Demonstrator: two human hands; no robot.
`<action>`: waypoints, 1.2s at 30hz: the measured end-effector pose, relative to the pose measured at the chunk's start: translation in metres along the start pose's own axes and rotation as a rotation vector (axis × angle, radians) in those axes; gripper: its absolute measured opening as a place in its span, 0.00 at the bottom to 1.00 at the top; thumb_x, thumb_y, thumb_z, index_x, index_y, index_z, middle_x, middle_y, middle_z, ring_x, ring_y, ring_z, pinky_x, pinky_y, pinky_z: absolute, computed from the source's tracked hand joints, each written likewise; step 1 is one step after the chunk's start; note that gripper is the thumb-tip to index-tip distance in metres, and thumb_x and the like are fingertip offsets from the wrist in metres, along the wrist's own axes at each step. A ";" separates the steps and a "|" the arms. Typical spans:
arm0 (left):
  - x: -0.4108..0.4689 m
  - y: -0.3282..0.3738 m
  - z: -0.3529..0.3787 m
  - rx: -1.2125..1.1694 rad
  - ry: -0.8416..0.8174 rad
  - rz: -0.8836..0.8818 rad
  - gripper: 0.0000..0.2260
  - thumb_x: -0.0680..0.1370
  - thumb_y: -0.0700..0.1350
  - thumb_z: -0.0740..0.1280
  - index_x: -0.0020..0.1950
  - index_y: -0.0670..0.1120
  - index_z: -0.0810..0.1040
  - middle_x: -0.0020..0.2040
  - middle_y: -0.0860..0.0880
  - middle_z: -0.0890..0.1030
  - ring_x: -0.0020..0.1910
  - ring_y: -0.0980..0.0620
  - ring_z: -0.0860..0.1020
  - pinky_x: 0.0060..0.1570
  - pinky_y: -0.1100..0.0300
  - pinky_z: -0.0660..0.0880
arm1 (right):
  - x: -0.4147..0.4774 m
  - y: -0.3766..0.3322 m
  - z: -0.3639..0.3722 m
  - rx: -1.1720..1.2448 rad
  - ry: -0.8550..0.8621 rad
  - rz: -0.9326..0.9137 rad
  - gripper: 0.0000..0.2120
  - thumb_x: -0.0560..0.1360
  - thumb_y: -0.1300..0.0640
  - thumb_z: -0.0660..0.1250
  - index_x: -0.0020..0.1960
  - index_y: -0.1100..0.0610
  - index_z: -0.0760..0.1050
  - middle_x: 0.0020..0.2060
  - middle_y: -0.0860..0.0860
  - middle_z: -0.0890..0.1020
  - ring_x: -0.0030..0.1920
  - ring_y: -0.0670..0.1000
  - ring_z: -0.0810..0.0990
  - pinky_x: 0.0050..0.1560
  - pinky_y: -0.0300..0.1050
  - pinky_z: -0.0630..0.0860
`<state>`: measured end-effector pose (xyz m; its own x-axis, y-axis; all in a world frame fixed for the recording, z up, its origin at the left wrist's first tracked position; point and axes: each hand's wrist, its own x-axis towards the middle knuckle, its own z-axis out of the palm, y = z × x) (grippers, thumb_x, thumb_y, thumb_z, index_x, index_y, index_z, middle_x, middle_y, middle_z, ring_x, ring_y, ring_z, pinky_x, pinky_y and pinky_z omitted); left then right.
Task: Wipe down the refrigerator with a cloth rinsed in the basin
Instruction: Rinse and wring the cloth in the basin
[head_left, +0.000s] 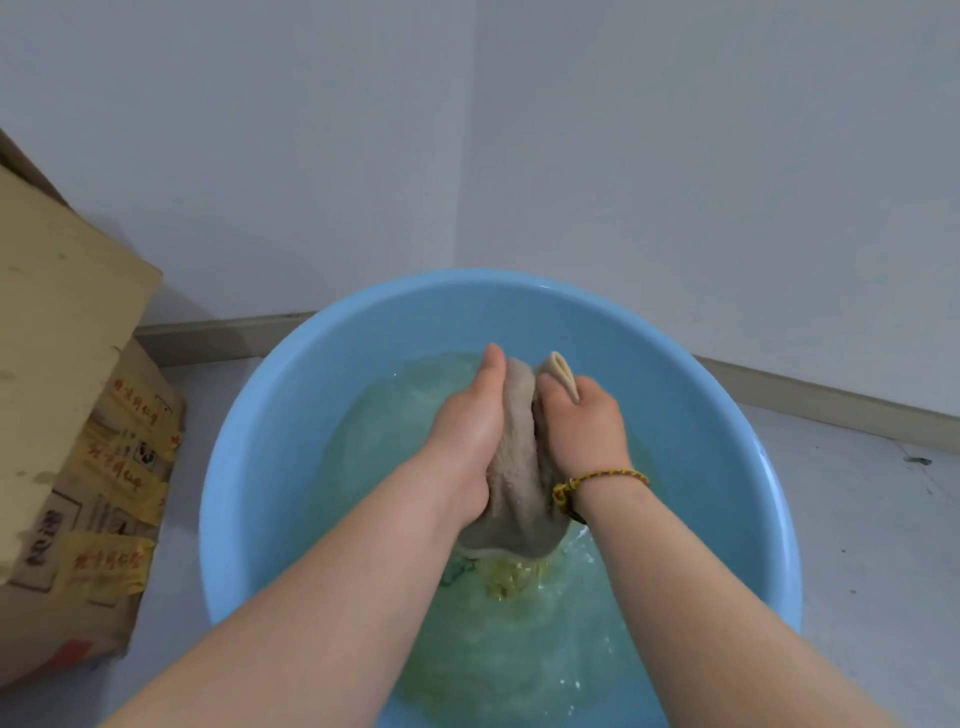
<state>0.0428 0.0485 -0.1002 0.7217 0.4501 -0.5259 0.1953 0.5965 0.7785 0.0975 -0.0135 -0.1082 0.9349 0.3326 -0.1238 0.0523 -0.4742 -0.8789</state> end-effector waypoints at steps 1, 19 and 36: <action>-0.002 0.002 0.002 0.046 -0.022 0.020 0.22 0.76 0.62 0.57 0.50 0.44 0.77 0.48 0.45 0.81 0.50 0.47 0.79 0.56 0.52 0.75 | 0.004 0.004 -0.004 0.094 0.043 0.073 0.17 0.76 0.58 0.60 0.30 0.57 0.63 0.29 0.51 0.67 0.36 0.52 0.66 0.34 0.44 0.63; -0.004 0.027 -0.011 -0.201 0.125 0.274 0.14 0.78 0.55 0.58 0.45 0.47 0.76 0.39 0.51 0.79 0.37 0.54 0.79 0.39 0.60 0.77 | -0.040 0.003 0.005 -0.219 0.031 -0.380 0.44 0.59 0.46 0.76 0.68 0.57 0.60 0.64 0.50 0.65 0.68 0.49 0.61 0.68 0.38 0.56; -0.018 0.038 -0.046 0.303 -0.465 -0.105 0.36 0.60 0.39 0.73 0.67 0.49 0.67 0.59 0.47 0.75 0.49 0.55 0.78 0.41 0.67 0.77 | -0.017 0.019 -0.014 -0.828 0.118 -1.219 0.05 0.63 0.56 0.59 0.32 0.56 0.72 0.24 0.50 0.73 0.25 0.53 0.72 0.32 0.41 0.57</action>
<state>0.0065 0.0935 -0.0766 0.8915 0.0178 -0.4527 0.4139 0.3743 0.8298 0.0876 -0.0390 -0.1162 0.1884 0.8108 0.5542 0.9513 -0.2908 0.1020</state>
